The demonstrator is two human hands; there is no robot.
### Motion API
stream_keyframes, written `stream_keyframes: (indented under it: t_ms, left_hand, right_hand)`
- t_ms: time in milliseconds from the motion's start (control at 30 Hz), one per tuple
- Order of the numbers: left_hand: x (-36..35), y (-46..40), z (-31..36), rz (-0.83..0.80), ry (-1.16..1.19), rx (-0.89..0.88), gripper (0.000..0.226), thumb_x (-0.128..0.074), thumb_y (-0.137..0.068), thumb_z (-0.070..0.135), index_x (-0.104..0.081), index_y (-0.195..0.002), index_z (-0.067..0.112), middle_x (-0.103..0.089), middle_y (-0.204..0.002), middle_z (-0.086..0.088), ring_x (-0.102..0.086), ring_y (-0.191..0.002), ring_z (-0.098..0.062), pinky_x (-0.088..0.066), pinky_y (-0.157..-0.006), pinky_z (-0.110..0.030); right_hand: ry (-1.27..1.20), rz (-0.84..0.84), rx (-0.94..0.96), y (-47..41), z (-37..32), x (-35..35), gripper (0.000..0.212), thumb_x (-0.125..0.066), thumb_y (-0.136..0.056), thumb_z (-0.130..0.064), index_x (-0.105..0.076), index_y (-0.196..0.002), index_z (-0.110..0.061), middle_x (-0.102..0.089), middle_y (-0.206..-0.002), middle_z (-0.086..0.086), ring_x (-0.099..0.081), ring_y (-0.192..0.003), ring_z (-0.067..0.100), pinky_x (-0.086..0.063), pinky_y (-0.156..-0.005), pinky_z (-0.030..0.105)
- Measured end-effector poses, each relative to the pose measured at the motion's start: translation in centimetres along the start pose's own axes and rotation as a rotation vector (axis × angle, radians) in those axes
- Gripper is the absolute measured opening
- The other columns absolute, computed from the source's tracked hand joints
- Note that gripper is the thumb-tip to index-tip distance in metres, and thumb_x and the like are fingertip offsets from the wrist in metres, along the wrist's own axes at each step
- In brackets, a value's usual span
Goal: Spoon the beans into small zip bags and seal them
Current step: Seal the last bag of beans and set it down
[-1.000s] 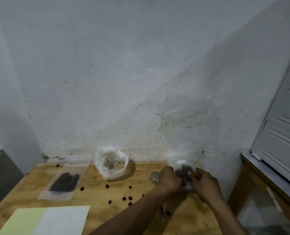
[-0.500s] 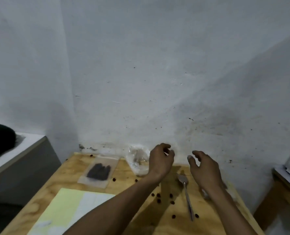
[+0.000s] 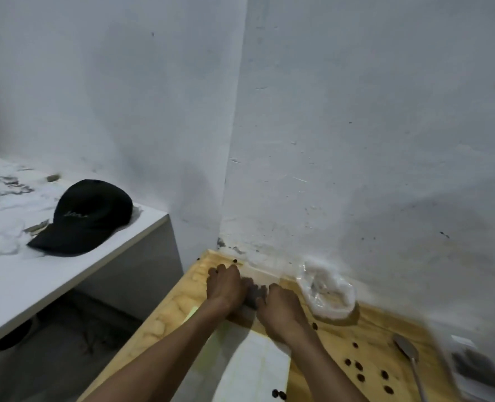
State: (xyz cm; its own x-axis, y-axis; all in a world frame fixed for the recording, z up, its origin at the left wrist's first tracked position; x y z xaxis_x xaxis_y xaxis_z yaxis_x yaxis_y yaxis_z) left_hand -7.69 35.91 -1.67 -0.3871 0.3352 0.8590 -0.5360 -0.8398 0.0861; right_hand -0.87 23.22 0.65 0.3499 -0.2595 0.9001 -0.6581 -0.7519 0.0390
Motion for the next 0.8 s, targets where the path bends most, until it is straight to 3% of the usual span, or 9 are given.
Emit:
stream_keyframes:
  t_ms: [133, 200, 300, 367, 433, 533, 600, 700, 800]
  left_hand:
    - [-1.0, -1.1, -1.1, -0.030, 0.444, 0.081, 0.053, -0.064, -0.093, 0.016, -0.049, -0.143, 0.009, -0.057, -0.139, -0.014, -0.054, -0.128, -0.032, -0.045, -0.107, -0.038]
    - [-1.1, -1.3, -1.7, -0.057, 0.714, 0.143, 0.058, -0.068, -0.087, 0.009, -0.049, -0.142, 0.009, -0.062, -0.129, -0.015, -0.062, -0.117, -0.031, -0.052, -0.102, -0.040]
    - [0.2, -1.3, -2.2, 0.024, 0.929, 0.158, 0.050, -0.075, -0.081, 0.011, -0.060, -0.129, 0.009, -0.071, -0.109, -0.012, -0.068, -0.100, -0.027, -0.057, -0.091, -0.038]
    - [1.9, -0.4, -2.1, 0.091, 1.038, 0.111, 0.033, -0.077, -0.084, 0.017, -0.066, -0.115, 0.011, -0.072, -0.100, -0.006, -0.068, -0.094, -0.021, -0.056, -0.082, -0.031]
    - [3.4, 0.6, -2.0, 0.137, 1.124, 0.055, 0.013, -0.074, -0.091, 0.019, -0.070, -0.099, 0.010, -0.072, -0.089, -0.001, -0.066, -0.089, -0.016, -0.051, -0.074, -0.025]
    - [5.7, 2.2, -2.4, 0.183, 1.176, 0.019, 0.017, -0.069, -0.095, 0.019, -0.072, -0.096, 0.002, -0.072, -0.080, 0.000, -0.065, -0.077, -0.010, -0.049, -0.073, -0.025]
    - [6.8, 2.9, -3.2, 0.214, 1.178, 0.005, 0.015, -0.067, -0.097, 0.020, -0.072, -0.096, 0.005, -0.075, -0.085, -0.003, -0.069, -0.084, -0.015, -0.053, -0.081, -0.030]
    - [8.1, 3.5, -4.6, 0.270, 1.191, 0.011, 0.015, -0.067, -0.097, 0.024, -0.072, -0.096, 0.010, -0.077, -0.088, -0.004, -0.070, -0.094, -0.021, -0.053, -0.085, -0.034]
    - [9.0, 4.5, -5.8, 0.312, 1.180, 0.028, 0.017, -0.066, -0.097, 0.026, -0.071, -0.098, 0.010, -0.076, -0.089, -0.004, -0.068, -0.093, -0.020, -0.050, -0.081, -0.031]
  right_hand:
    - [-0.268, 0.057, -0.156, -1.4, -0.1, -0.9, 0.048, -0.052, -0.100, -0.038, -0.049, -0.139, -0.011, -0.062, -0.131, 0.013, -0.061, -0.116, 0.032, -0.054, -0.093, 0.043]
    - [-0.480, 0.100, -0.228, -1.8, 0.7, -0.5, 0.050, -0.059, -0.097, -0.026, -0.046, -0.144, -0.012, -0.061, -0.134, 0.014, -0.061, -0.116, 0.031, -0.054, -0.094, 0.041]
    - [-0.659, 0.215, -0.251, -1.8, 1.3, 1.1, 0.042, -0.057, -0.095, -0.007, -0.052, -0.136, -0.015, -0.068, -0.110, 0.006, -0.064, -0.089, 0.021, -0.055, -0.075, 0.032]
    - [-0.692, 0.281, -0.204, -1.5, 0.9, 2.1, 0.037, -0.055, -0.096, -0.005, -0.054, -0.131, -0.017, -0.064, -0.089, -0.005, -0.061, -0.074, 0.013, -0.049, -0.062, 0.028]
    - [-0.677, 0.324, -0.139, -1.0, 0.1, 2.7, 0.036, -0.058, -0.096, -0.006, -0.055, -0.130, -0.017, -0.062, -0.088, -0.007, -0.062, -0.077, 0.014, -0.051, -0.062, 0.030]
    - [-0.605, 0.348, -0.019, 0.5, -1.3, 3.0, 0.043, -0.066, -0.091, -0.009, -0.052, -0.131, -0.018, -0.063, -0.106, -0.003, -0.064, -0.086, 0.015, -0.058, -0.077, 0.042]
    - [-0.466, 0.329, 0.098, 1.6, -2.4, 2.8, 0.042, -0.069, -0.090, -0.014, -0.056, -0.130, -0.018, -0.061, -0.116, -0.001, -0.064, -0.094, 0.016, -0.056, -0.085, 0.039]
    - [-0.209, 0.161, 0.287, 3.1, -4.6, 1.3, 0.026, -0.068, -0.091, -0.019, -0.072, -0.116, -0.017, -0.071, -0.111, -0.001, -0.066, -0.098, 0.015, -0.055, -0.087, 0.033]
    - [-0.087, -0.051, 0.398, 5.4, -6.7, -1.3, 0.019, -0.065, -0.091, -0.025, -0.079, -0.101, -0.015, -0.075, -0.099, 0.001, -0.067, -0.088, 0.017, -0.057, -0.081, 0.040]
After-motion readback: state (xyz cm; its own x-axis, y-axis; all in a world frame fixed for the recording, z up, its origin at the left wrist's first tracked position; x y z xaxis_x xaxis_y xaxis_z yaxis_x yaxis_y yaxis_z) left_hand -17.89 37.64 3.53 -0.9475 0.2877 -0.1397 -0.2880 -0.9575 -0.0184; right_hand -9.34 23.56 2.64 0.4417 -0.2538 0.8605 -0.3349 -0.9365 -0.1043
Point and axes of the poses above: each hand's wrist, its own y-axis away from the middle knuckle, its own x-axis out of the back of the hand, z = x × y, the point moved 6 cm from there along -y, towards the middle knuckle
